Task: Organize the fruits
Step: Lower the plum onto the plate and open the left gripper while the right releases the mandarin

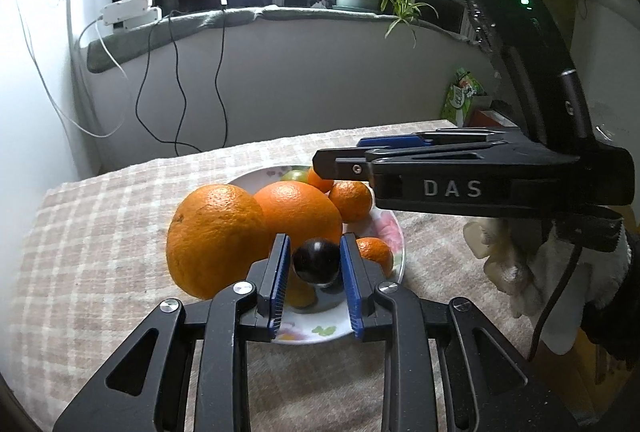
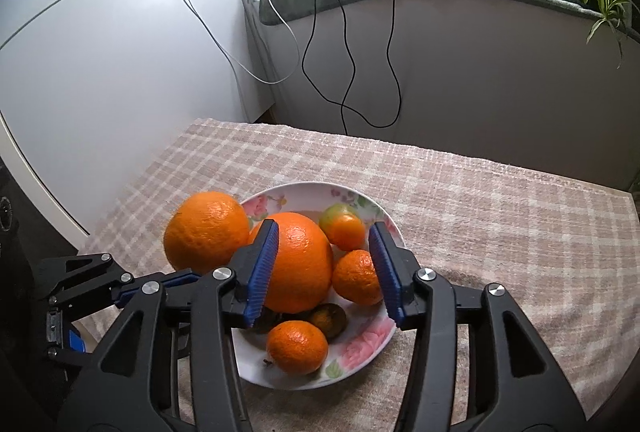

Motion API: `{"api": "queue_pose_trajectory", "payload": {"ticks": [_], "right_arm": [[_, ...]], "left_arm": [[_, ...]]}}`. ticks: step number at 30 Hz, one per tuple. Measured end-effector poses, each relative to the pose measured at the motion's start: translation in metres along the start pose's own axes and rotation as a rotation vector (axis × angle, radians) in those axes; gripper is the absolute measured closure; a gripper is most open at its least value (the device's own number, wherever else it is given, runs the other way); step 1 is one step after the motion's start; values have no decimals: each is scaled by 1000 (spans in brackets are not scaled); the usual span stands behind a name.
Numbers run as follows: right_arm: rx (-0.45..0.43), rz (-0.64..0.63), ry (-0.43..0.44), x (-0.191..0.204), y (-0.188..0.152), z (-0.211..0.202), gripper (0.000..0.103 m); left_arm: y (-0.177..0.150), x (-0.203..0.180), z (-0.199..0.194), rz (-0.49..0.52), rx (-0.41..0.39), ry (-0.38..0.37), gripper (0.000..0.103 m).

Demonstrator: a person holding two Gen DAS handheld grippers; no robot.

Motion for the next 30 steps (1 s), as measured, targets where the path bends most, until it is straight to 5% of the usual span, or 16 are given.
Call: {"api": "queue_pose_trajectory", "payload": {"ticks": [23, 30], "right_arm": [[-96, 48, -27, -3, -27, -66, 38], [-118, 31, -52, 2, -42, -81, 28]], "left_arm": [[-16, 33, -54, -105, -71, 55, 61], [-28, 44, -72, -149, -73, 86, 43]]}}
Point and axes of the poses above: each gripper's, at about its wrist camera, not at the fingertips, and z roughly the way its jaws point, x to its left, y to its top, the point moved 2 cm from there along z, roughly the way its jaws point, and after that the axes turned 11 degrees about z, right-handed, at the moved point
